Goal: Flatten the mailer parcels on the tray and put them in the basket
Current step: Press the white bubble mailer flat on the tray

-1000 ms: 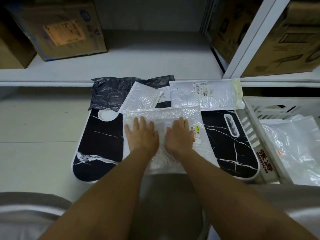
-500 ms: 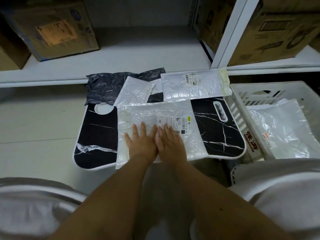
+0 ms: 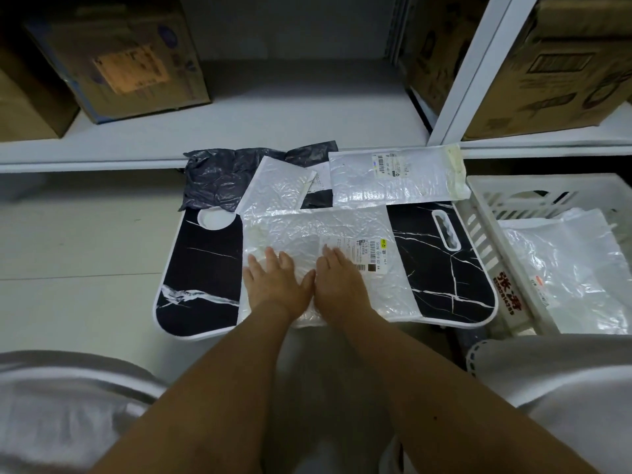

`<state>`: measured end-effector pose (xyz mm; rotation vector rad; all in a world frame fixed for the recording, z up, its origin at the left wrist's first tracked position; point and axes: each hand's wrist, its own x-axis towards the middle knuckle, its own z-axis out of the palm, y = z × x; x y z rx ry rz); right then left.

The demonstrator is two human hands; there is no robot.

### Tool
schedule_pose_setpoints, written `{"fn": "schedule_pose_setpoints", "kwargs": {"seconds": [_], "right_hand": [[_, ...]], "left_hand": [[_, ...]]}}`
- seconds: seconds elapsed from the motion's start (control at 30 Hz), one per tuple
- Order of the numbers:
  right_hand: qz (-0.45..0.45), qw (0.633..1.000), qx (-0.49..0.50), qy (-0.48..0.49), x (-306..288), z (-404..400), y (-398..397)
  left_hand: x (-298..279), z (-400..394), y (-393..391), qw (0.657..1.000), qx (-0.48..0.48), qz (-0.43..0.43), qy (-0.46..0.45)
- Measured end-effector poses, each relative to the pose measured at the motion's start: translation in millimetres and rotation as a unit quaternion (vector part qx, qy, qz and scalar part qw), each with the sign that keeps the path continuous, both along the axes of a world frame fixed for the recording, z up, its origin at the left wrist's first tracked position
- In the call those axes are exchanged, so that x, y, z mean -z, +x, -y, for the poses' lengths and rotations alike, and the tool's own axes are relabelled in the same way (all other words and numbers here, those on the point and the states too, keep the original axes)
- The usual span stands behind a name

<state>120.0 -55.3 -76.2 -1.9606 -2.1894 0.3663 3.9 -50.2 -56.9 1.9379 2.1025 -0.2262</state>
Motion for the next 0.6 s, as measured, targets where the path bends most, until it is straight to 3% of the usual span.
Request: {"fn": "schedule_pose_setpoints", "kwargs": {"seconds": [0.13,0.27,0.4,0.5,0.6], "right_hand": [[0.045,0.998,-0.025,0.043,-3.9,-7.6,-2.2],[0.112,0.992,-0.027,0.060,-14.9,-19.7,-4.4],[0.090,0.993,-0.024,0.066,-10.5,-29.8,-11.0],[0.068,0.995,-0.061,0.027,-3.4,-42.0,-12.2],[0.056,0.995,-0.063,0.052,-3.9,-48.5,-4.9]], "left_hand": [[-3.4,-5.1,-5.9,1.000,0.003,-0.009,-0.029],[-7.9,-11.6,-9.4,0.998,0.025,-0.050,0.022],[-1.9,-21.0,-17.4,0.992,0.049,-0.062,0.098],[-2.0,-31.8,-18.9,0.988,0.073,-0.083,0.105],[-5.6,-42.6,-16.4,0.985,0.104,-0.086,0.106]]}}
